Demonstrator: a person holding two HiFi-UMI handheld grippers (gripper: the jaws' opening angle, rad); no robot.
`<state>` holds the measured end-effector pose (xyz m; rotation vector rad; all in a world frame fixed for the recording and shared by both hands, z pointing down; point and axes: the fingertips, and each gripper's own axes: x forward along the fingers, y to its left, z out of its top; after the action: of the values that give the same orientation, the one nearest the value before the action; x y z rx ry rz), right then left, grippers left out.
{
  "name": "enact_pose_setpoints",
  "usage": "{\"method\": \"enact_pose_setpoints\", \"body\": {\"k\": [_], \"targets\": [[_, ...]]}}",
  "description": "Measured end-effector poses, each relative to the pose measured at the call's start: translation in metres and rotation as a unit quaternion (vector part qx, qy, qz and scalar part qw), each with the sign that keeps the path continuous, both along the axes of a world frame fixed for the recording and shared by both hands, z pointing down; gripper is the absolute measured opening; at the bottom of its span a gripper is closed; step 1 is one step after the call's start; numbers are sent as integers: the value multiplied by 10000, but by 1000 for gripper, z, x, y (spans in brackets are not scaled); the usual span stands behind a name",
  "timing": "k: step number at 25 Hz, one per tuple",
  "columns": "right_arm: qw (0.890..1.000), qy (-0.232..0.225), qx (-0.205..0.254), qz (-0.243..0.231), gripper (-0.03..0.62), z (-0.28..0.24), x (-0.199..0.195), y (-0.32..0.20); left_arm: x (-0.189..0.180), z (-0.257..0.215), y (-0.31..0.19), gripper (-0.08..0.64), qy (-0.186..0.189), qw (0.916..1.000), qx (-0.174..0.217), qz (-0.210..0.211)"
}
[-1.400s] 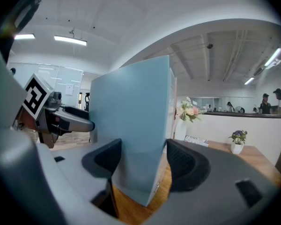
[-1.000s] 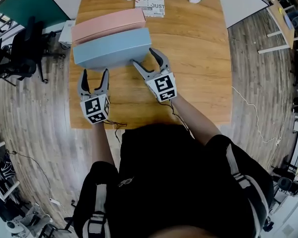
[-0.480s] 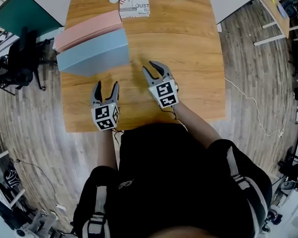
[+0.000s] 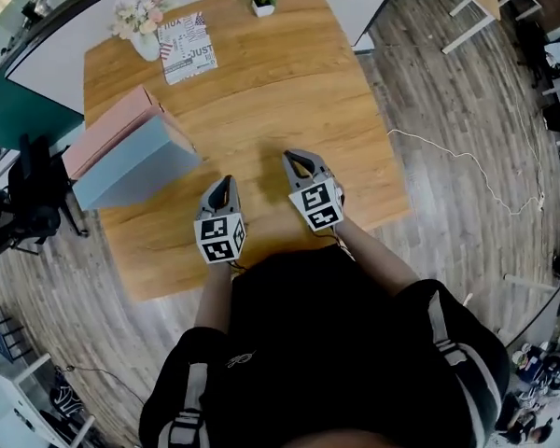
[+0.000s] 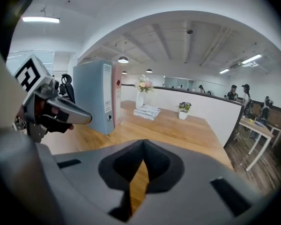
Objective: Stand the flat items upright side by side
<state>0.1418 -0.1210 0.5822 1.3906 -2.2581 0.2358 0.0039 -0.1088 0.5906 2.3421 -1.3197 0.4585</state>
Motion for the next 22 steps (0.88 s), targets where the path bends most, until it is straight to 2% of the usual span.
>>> {"method": "enact_pose_setpoints", "body": {"k": [3, 6, 8, 12, 17, 22], "targets": [[10000, -7, -23, 8, 5, -10, 26, 10, 35, -18, -5, 8, 255, 9993, -121, 241], [9999, -98, -60, 120, 5, -18, 47, 15, 62, -23, -10, 8, 260, 9982, -191, 512], [9993, -216, -28, 294, 5, -26, 60, 15, 75, -34, -14, 7, 329, 9979, -168, 536], [9974, -342, 449, 452, 5, -74, 79, 11, 100, -90, -29, 6, 352, 9965, 507, 555], [9912, -467, 1152, 467, 5, -145, 95, -1, 116, -158, -46, 6, 497, 9896, 1263, 481], [9822, -647, 1714, 416, 5, -208, 99, -5, 113, -233, -46, 6, 553, 9735, 2198, 313]]}}
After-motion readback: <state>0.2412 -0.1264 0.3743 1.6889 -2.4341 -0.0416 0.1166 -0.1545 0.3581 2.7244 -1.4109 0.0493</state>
